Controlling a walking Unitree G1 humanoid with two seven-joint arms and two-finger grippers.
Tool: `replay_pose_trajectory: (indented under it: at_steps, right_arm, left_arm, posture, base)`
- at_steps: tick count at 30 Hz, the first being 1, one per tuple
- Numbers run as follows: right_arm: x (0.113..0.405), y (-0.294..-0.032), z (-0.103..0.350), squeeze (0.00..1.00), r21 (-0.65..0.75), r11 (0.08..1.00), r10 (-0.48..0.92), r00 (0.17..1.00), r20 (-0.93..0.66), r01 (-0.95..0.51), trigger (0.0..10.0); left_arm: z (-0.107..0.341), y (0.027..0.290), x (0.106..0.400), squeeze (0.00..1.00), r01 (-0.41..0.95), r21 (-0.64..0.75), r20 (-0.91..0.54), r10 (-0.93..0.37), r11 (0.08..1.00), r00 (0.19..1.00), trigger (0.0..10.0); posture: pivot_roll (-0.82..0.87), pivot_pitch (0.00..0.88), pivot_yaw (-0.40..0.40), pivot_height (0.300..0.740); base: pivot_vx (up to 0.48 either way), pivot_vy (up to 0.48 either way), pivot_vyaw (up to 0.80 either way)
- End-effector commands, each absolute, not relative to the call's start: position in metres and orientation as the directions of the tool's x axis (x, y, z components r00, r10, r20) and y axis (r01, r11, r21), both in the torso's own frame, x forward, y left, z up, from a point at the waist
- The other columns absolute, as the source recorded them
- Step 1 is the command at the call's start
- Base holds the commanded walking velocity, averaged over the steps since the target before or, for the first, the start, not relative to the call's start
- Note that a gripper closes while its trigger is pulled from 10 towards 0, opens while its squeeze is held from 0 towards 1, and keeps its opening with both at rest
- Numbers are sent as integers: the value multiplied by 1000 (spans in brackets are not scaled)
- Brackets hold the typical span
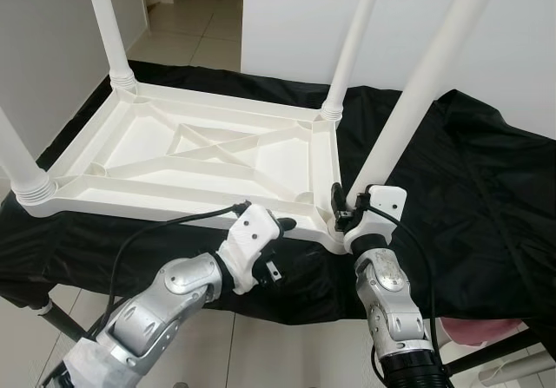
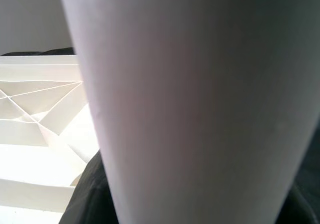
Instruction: Building children table
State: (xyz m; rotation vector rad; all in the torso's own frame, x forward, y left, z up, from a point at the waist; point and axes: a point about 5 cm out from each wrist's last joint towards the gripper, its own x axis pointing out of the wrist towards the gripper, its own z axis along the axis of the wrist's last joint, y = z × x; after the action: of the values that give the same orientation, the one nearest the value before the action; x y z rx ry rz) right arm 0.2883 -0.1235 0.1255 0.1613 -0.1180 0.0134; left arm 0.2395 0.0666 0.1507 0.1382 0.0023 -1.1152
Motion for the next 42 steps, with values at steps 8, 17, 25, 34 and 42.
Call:
replay_pose_trajectory:
  at_steps: [8, 17, 25, 34, 42]
  right_arm:
    - [287, -123, 117, 1000, 244, 969, -57, 996, 62, 40, 10000]
    - [283, -134, 125, 1000, 193, 979, 28, 988, 153, -58, 10000]
    - [287, -144, 129, 0, 138, 970, 173, 967, 189, -200, 10000]
    - [292, -147, 139, 0, 43, 895, 424, 878, 222, -443, 10000]
    - [298, -146, 141, 0, -29, 805, 586, 789, 182, -592, 10000]
  left_arm:
    - [152, 63, 239, 0, 906, 103, -73, -905, 410, 418, 10000]
    - [151, 64, 239, 0, 919, 96, -75, -917, 383, 391, 10000]
    - [151, 62, 238, 0, 924, 95, -78, -923, 370, 378, 10000]
    - [152, 62, 238, 0, 928, 89, -76, -926, 362, 369, 10000]
    - [155, 61, 240, 0, 928, 97, -74, -927, 361, 368, 10000]
  posture:
    - [10, 0, -78, 740]
    - [4, 0, -74, 740]
    - [0, 0, -68, 740]
    - [2, 0, -58, 740]
    - [16, 0, -65, 740]
  base:
    - [0, 0, 0]
    - [0, 0, 0]
    - [0, 0, 0]
    - [0, 0, 0]
    - [0, 0, 0]
